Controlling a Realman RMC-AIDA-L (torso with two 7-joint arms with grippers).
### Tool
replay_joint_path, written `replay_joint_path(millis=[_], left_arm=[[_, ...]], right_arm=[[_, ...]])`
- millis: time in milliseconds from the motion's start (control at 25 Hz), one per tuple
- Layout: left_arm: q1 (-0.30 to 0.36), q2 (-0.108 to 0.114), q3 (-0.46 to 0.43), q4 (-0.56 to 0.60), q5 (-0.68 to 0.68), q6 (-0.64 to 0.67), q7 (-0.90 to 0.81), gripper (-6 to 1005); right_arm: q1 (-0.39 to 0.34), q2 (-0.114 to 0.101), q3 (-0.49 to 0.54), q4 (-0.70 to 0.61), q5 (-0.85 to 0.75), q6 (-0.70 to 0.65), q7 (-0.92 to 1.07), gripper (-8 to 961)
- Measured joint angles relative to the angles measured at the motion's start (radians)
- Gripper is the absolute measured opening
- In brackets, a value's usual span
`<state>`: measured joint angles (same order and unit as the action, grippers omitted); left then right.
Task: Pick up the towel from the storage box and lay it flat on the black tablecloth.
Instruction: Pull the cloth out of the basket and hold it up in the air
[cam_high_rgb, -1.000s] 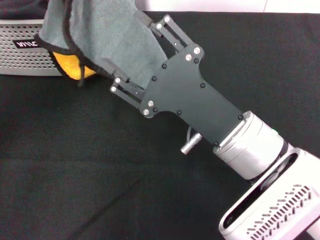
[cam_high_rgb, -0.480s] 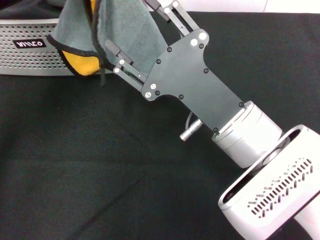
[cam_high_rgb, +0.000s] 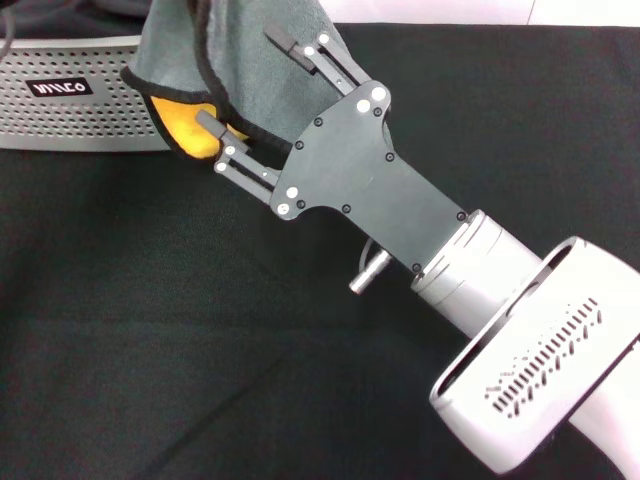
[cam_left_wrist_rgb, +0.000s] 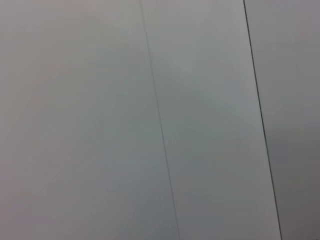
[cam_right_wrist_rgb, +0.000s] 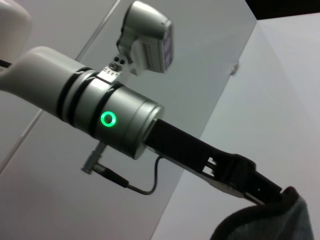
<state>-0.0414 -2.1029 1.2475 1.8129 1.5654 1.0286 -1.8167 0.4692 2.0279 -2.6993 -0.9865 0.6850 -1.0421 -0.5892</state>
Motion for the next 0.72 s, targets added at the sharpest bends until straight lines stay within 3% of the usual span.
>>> replay_joint_path(millis=[400,720], left_arm=[[0.002,0.001,0.029,-0.013,0.003,-0.012,0.013,21],[0.002,0.002,0.030,-0.036,-0.001,-0.012,0.021,20]], right_arm=[[0.019,0.000,0.006,0.017,0.039,-0.005,0.000,709],[0.026,0.000,0.003,0.027,0.057,-0.014,0.000,600]])
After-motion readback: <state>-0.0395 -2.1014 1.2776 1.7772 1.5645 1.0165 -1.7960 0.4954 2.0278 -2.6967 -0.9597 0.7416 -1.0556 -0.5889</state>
